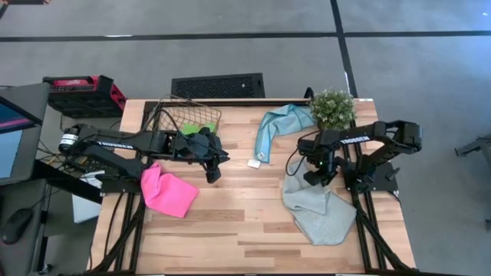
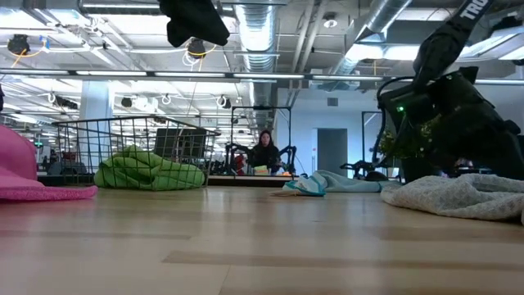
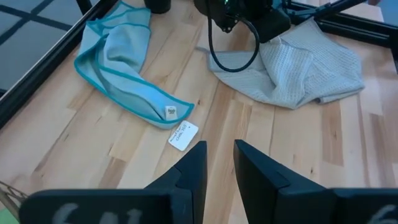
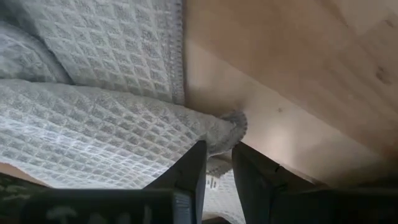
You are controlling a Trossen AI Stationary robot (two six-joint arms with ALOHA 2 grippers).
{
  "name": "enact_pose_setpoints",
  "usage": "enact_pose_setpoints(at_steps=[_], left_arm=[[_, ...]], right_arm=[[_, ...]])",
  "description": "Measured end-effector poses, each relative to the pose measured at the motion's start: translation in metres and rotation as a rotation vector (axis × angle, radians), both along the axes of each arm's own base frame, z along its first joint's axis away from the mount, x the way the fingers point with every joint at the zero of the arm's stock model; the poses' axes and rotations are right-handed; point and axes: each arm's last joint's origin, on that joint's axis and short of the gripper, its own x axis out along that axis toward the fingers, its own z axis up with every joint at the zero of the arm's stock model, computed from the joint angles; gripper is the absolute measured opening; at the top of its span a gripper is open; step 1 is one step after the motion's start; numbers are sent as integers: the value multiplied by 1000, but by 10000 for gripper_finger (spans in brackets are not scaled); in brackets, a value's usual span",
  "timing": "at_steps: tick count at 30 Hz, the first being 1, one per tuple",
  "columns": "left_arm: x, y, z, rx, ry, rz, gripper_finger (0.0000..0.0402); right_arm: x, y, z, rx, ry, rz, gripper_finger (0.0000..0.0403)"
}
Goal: Fold microfiber towels
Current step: Fold the gray microfiber cloth
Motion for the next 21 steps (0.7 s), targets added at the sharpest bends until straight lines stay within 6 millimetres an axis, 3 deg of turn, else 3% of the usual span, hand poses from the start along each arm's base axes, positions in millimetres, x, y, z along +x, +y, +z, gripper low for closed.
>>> enact_pose_setpoints(at_steps=[8, 14, 18, 21], left_arm=[[0, 0, 0, -9, -2, 7, 71], [0, 0, 0, -17, -4, 12, 71], [0, 0, 0, -20, -2, 10, 71], [0, 0, 0, -20, 2, 9, 71]], right_arm=[[13, 1, -4, -3, -202, 91, 95], [18, 3, -3, -69, -225, 129, 19], [27, 7, 8, -141, -272, 186, 15], [38, 10, 28, -182, -353, 214, 7]])
